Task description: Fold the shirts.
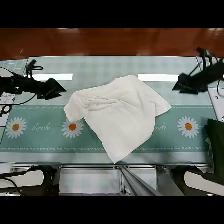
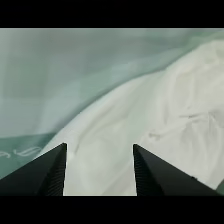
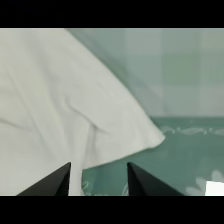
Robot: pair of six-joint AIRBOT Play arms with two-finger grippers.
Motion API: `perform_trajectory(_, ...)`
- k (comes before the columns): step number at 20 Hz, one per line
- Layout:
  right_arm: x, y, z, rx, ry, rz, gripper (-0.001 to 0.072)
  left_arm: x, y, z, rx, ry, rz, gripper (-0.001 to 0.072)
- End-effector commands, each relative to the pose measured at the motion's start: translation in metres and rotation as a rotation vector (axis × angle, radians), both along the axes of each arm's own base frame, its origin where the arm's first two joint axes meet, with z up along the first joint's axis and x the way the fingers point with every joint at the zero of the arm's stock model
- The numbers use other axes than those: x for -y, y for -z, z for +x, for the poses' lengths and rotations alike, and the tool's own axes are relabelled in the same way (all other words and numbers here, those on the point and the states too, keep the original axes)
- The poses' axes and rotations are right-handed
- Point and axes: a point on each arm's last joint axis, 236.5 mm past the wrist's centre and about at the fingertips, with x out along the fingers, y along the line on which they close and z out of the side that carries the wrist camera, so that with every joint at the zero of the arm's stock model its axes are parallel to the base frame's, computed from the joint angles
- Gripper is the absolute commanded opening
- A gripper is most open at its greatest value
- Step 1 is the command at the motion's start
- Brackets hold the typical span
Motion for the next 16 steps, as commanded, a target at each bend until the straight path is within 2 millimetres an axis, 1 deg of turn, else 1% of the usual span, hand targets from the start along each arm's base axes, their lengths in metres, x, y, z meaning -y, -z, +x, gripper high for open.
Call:
perform_trajectory(1,-0.024,0.035,-0.077,-0.043,0.029,0.099,0.0408,0.031,0.024,-0.038,-0.116,0.246,-0.079,0.0506)
perform_trajectory(3,-0.039,0.049,-0.117,-0.110,0.002,0.142,0.0408,0.051,0.041,-0.047,-0.149,0.322,-0.089,0.0507)
perform_trajectory(4,-0.045,0.050,-0.129,-0.128,-0.002,0.158,0.0408,0.059,0.048,-0.050,-0.162,0.342,-0.088,0.0506)
perform_trajectory(5,-0.048,0.051,-0.138,-0.135,-0.004,0.165,0.0408,0.066,0.054,-0.051,-0.171,0.355,-0.084,0.0482)
perform_trajectory(6,-0.051,0.051,-0.147,-0.147,-0.009,0.173,0.0408,0.070,0.059,-0.050,-0.170,0.359,-0.077,0.0226)
perform_trajectory(7,-0.056,0.051,-0.156,-0.170,-0.016,0.195,0.0408,0.071,0.062,-0.046,-0.159,0.351,-0.068,0.0026)
perform_trajectory(9,-0.071,0.055,-0.176,-0.230,-0.025,0.256,0.0408,0.071,0.062,-0.042,-0.142,0.344,-0.058,0.0021)
perform_trajectory(11,-0.086,0.070,-0.197,-0.304,-0.051,0.259,0.0408,0.071,0.060,-0.042,-0.143,0.348,-0.061,0.0021)
perform_trajectory(13,-0.103,0.083,-0.213,-0.342,-0.094,0.241,0.0408,0.071,0.060,-0.042,-0.143,0.349,-0.061,0.0021)
perform_trajectory(14,-0.110,0.087,-0.217,-0.353,-0.106,0.229,0.0408,0.071,0.060,-0.042,-0.143,0.349,-0.061,0.0021)
perform_trajectory(16,-0.120,0.093,-0.217,-0.361,-0.110,0.214,0.0408,0.071,0.060,-0.042,-0.143,0.349,-0.061,0.0021)
